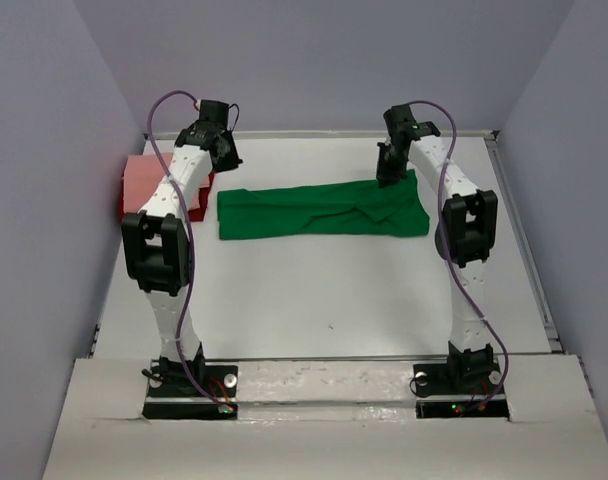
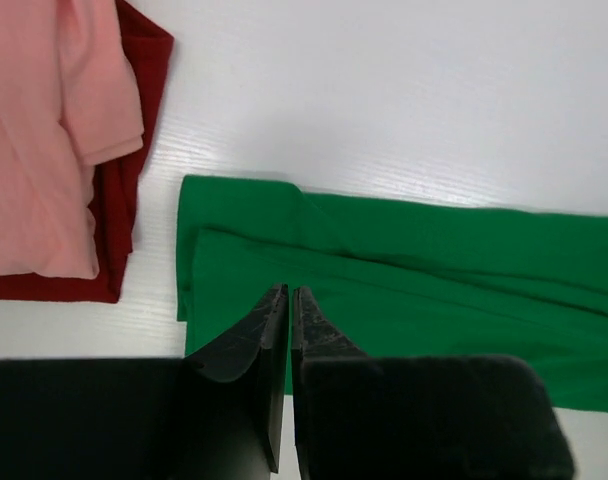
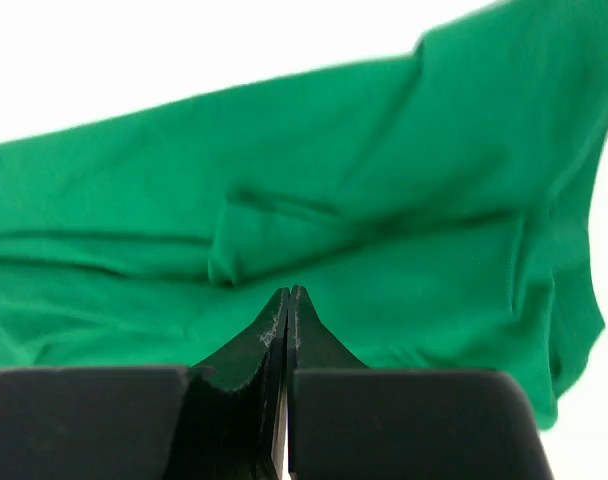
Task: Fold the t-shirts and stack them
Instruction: Fold the tshirt
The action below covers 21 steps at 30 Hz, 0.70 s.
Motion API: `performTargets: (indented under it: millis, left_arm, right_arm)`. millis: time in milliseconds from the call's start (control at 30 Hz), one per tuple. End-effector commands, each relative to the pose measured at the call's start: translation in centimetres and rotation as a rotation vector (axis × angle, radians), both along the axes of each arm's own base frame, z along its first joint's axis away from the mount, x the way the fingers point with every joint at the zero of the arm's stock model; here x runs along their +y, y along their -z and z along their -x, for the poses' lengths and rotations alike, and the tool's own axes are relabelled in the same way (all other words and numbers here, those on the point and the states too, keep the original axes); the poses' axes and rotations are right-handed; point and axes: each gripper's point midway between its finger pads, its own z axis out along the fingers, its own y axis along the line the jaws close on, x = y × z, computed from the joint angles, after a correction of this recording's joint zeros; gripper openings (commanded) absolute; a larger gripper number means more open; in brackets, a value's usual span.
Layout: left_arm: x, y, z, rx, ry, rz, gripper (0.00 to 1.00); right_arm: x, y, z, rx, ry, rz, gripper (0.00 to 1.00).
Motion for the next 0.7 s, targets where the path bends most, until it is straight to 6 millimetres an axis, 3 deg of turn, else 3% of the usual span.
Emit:
performTargets:
  millis: [0, 133, 200, 267, 300, 400, 433, 667]
  left_arm:
    - [-1.8, 2.5, 0.6, 0.054, 0.102, 0.055, 0.15]
    - [-2.3, 2.6, 0.9, 0.058, 0.119, 0.069, 0.15]
    - [-2.5, 2.7, 1.1, 0.063, 0.130, 0.068, 0.14]
    - [-2.5, 2.7, 1.2, 0.065, 0.133, 0.059, 0.14]
    - [-2.7, 2.8, 1.4, 0.066, 0.135, 0.052, 0.14]
    - [-3.1, 2.8, 1.6, 0.062, 0.149, 0.056, 0.14]
    - [-3.3, 3.1, 1.8, 0.070, 0.155, 0.057, 0.14]
    - [-4.2, 3.9, 2.4, 0.089, 0.176, 0.055, 0.14]
  right_arm:
    - [0.1, -1.5, -0.7, -0.009, -0.034, 0.022, 0.00]
    - [-0.7, -1.0, -0.3, 0.004, -0.023, 0.063, 0.00]
    - [-1.1, -2.0, -0.1, -0.030, 0.000, 0.069, 0.00]
    - [-1.4, -1.3, 1.0, -0.012, 0.007, 0.075, 0.00]
    - [-1.6, -2.6, 1.1, -0.046, 0.018, 0.070, 0.00]
    - [-2.5, -2.8, 2.5, -0.042, 0.043, 0.097, 0.00]
    - [-2.6, -3.8, 2.9, -0.062, 0.044, 0.092, 0.00]
    - [-3.1, -3.5, 5.9, -0.043, 0.061, 0.080, 0.00]
